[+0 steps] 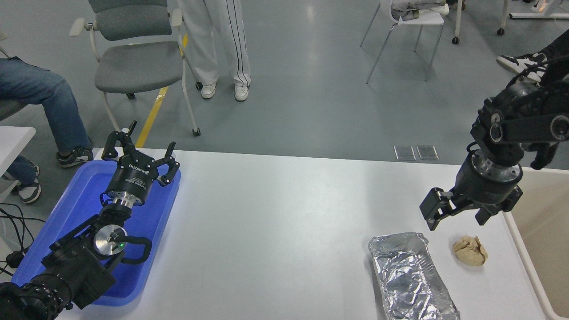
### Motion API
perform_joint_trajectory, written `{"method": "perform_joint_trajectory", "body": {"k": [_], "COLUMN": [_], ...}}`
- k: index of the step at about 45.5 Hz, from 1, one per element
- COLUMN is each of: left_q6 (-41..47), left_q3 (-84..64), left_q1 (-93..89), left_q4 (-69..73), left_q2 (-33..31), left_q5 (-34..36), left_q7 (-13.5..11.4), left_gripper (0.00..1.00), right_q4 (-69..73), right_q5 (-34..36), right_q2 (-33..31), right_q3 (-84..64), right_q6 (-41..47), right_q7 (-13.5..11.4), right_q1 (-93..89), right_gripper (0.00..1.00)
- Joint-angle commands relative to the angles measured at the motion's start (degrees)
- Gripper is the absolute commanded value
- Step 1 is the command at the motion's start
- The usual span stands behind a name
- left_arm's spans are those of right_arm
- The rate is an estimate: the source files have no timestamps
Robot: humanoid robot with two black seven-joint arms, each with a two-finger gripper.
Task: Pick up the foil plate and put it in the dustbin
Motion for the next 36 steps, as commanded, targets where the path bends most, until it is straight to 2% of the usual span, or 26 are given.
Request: {"method": "perform_joint_trajectory", "body": {"k": [1,11,19,36], "left_q6": [0.0,0.0,-0.1,0.0], "left_q3": [0.0,0.0,0.0,0.0], "left_q1": [0.0,0.1,0.1,0.0], "left_q4": [0.0,0.0,0.0,0.0], "left_q2": [0.0,0.0,0.0,0.0], "left_q5": [0.0,0.0,0.0,0.1], "left_q7": [0.0,0.0,0.0,0.0], "left_gripper": [1.00,1.00,1.00,1.00], "right_q4": [0.0,0.1,0.1,-1.4], "right_q5": [-4.2,-4.3,-7.2,-7.1], "right_q2": [0.2,0.2,0.2,0.2], "right_q3": [3.5,3.5,3.8,3.8], "right_q6": [-8.5,-14.6,-15.3,-19.5], "right_q7": [-0.2,-0.1,-0.1,-0.1], "right_q1": [-6.2,-9.3,-11.6,-19.5], "right_gripper": [0.98,0.98,0.95,0.91]}}
